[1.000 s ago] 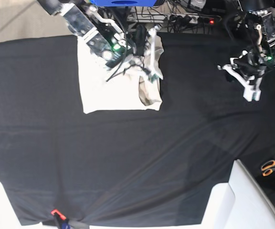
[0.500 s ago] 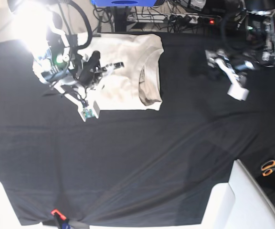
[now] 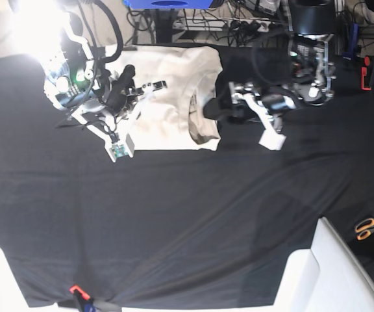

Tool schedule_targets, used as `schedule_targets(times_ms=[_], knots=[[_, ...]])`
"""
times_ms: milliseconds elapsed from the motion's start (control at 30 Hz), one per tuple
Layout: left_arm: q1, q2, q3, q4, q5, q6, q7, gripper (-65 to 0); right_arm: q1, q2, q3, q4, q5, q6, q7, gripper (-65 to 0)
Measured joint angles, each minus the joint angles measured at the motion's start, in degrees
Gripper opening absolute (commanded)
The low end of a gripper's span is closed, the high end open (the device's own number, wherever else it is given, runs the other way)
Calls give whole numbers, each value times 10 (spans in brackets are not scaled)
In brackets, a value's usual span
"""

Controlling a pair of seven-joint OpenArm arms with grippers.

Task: Fold the T-shirt properly
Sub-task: 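Grasp the shirt stack edge with the left gripper, then drag the shirt stack with the left gripper toward the table center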

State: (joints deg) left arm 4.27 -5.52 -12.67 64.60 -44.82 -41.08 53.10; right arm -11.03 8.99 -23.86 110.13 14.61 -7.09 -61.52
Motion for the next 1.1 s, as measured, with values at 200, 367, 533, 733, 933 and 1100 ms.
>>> schedule_targets(times_ms=[200,367,533,733,933,1100], knots=[[-9,12,98,-5,30,-4,-44,-13,0,0,3,0,0,0,0,-648],[-23,19,171,-43,16,-10,-73,-48,-1,0,7,0,1,0,2,-648],[-32,18,173,-92,33,-15,-103,-410,-32,-3,131,1,-2,-3,54,-648],[-46,19,176,-110,28,-14,-92,-650,-73,-2,249,2,0,-3,107,-648],[-51,11,185,-79,47,-2,-58,-650,-79,-3,273,1,-1,19,110,-648],[-93,-52,253,-35,49,7,36,-650,-80,-5,272,1,0,50,110,-648]])
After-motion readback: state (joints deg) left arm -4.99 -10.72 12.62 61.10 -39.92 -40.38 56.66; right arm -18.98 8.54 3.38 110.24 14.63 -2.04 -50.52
